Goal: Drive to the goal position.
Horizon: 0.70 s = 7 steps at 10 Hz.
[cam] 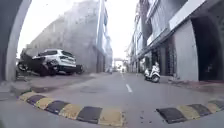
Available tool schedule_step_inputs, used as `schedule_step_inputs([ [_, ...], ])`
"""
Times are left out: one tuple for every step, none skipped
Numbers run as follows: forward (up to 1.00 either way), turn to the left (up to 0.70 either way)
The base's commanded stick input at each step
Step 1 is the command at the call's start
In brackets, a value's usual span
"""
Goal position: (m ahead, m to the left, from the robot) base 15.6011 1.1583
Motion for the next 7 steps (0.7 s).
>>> schedule_step_inputs([
  [1.0,0.0],
  [1.0,0.0],
  [1.0,0.0],
  [1.0,0.0],
  [1.0,0.0],
  [1.0,0.0],
  [1.0,0.0],
])
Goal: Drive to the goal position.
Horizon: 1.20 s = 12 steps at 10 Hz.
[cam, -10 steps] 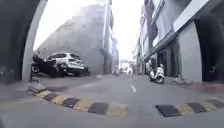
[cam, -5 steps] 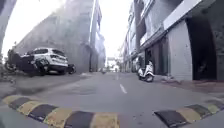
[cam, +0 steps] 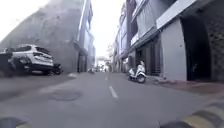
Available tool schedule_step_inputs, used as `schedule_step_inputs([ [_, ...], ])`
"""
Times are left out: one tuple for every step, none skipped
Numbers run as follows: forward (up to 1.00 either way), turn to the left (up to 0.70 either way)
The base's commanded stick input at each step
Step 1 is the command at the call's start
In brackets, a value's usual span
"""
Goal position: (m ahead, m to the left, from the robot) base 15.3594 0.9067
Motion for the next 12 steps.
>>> schedule_step_inputs([
  [1.0,0.0],
  [1.0,0.0],
  [1.0,0.0],
  [1.0,0.0],
  [1.0,0.0],
  [1.0,0.0],
  [1.0,0.0],
  [1.0,0.0],
  [1.0,0.0],
  [1.0,0.0],
  [1.0,0.0],
  [1.0,0.0],
])
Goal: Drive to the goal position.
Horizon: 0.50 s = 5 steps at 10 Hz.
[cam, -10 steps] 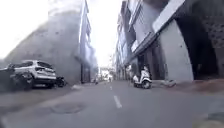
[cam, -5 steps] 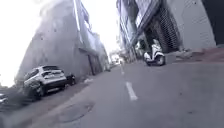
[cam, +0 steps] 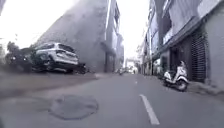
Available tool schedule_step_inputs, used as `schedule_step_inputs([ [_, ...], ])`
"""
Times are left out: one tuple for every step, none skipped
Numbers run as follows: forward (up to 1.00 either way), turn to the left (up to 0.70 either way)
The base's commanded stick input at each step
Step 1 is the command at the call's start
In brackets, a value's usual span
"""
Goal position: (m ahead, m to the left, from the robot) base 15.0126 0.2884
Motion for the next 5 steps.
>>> schedule_step_inputs([
  [1.0,0.0],
  [1.0,-0.01],
  [1.0,-0.34],
  [1.0,-0.4],
  [1.0,-0.4],
])
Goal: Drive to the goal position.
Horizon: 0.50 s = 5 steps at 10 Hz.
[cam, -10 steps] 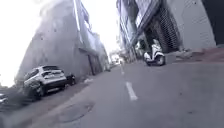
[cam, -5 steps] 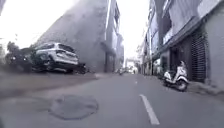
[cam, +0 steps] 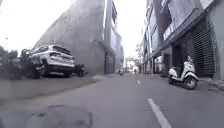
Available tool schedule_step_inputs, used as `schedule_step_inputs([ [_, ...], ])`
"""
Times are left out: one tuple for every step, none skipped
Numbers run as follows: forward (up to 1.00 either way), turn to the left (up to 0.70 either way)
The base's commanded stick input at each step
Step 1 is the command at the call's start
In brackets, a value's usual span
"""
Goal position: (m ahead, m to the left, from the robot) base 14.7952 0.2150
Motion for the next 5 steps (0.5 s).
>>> schedule_step_inputs([
  [1.0,-0.4],
  [1.0,-0.4],
  [1.0,-0.4],
  [1.0,-0.4],
  [1.0,-0.4],
])
